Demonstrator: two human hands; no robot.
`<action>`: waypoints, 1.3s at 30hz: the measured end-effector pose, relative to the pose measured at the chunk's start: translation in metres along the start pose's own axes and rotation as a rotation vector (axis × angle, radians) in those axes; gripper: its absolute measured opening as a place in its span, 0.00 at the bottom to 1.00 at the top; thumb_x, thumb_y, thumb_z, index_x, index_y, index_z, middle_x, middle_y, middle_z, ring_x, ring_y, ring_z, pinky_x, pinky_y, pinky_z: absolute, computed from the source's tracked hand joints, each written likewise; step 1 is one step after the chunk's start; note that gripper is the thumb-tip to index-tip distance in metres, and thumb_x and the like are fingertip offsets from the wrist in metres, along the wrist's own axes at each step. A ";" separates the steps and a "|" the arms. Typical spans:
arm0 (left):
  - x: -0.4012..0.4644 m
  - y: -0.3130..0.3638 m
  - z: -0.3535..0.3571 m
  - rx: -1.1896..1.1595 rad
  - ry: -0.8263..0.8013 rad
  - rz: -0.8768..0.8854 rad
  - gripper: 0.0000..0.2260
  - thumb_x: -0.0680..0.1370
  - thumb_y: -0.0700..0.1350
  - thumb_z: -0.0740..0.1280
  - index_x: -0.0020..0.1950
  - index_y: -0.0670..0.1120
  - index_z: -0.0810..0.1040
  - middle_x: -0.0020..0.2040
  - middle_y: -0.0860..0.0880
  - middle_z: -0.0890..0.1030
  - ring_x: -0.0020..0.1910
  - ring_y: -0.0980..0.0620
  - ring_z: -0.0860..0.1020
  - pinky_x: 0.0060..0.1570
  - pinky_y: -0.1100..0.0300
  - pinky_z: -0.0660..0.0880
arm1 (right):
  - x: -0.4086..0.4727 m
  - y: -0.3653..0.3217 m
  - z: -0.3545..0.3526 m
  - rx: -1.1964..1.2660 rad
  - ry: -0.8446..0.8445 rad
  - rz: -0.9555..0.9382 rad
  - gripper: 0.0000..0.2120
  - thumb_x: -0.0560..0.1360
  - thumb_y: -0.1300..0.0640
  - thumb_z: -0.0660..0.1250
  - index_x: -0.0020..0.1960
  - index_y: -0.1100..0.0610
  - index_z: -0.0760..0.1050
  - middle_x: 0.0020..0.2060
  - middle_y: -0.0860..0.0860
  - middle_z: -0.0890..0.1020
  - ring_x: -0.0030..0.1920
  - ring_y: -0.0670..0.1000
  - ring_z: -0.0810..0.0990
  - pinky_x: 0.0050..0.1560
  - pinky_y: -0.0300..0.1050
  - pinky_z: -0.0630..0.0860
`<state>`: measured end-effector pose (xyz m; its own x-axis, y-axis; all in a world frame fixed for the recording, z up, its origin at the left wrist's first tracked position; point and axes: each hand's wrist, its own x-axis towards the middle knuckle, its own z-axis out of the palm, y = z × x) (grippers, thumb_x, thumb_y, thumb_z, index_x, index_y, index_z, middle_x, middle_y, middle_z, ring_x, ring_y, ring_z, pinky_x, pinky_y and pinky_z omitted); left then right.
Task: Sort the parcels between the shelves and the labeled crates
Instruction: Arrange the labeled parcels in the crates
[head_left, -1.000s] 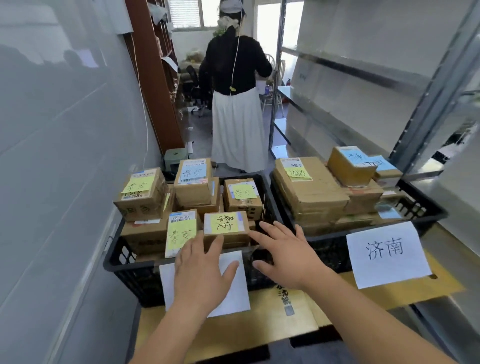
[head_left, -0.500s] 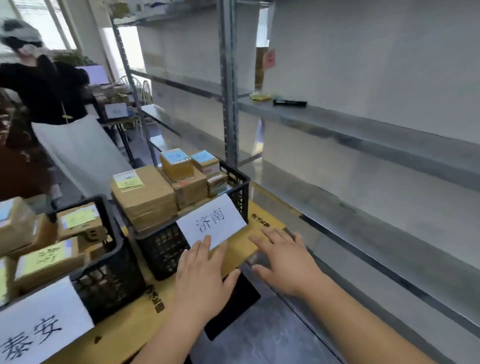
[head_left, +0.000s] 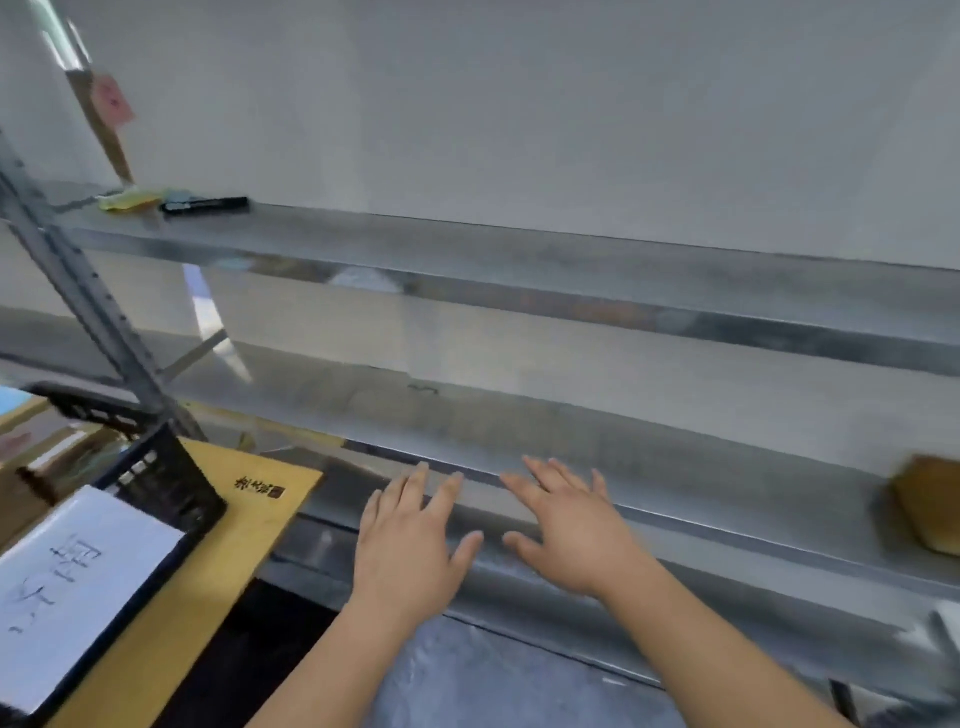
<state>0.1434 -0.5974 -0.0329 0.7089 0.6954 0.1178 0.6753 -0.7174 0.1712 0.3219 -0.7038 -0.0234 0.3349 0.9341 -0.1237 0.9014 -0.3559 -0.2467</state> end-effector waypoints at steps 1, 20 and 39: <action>0.014 0.014 0.005 -0.004 -0.008 0.031 0.32 0.76 0.69 0.57 0.77 0.57 0.66 0.77 0.44 0.67 0.75 0.42 0.66 0.74 0.43 0.64 | 0.000 0.017 -0.002 -0.002 0.008 0.036 0.35 0.80 0.37 0.61 0.82 0.39 0.50 0.84 0.47 0.50 0.83 0.54 0.48 0.79 0.67 0.45; 0.168 0.290 0.100 -0.047 -0.181 0.606 0.32 0.73 0.70 0.56 0.73 0.57 0.72 0.71 0.43 0.74 0.67 0.40 0.75 0.63 0.42 0.73 | -0.095 0.272 -0.034 0.088 0.145 0.638 0.35 0.80 0.36 0.60 0.82 0.39 0.49 0.83 0.46 0.51 0.83 0.52 0.48 0.79 0.66 0.45; 0.151 0.595 0.188 -0.022 -0.466 0.568 0.29 0.79 0.67 0.57 0.78 0.63 0.55 0.80 0.44 0.57 0.75 0.39 0.62 0.70 0.43 0.66 | -0.221 0.565 -0.043 0.151 0.091 0.691 0.34 0.79 0.34 0.58 0.81 0.38 0.51 0.83 0.47 0.55 0.81 0.55 0.58 0.77 0.66 0.51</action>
<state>0.6907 -0.9273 -0.0968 0.9645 0.1233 -0.2334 0.1776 -0.9573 0.2282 0.7694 -1.1097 -0.0942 0.8434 0.4899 -0.2208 0.4289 -0.8613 -0.2725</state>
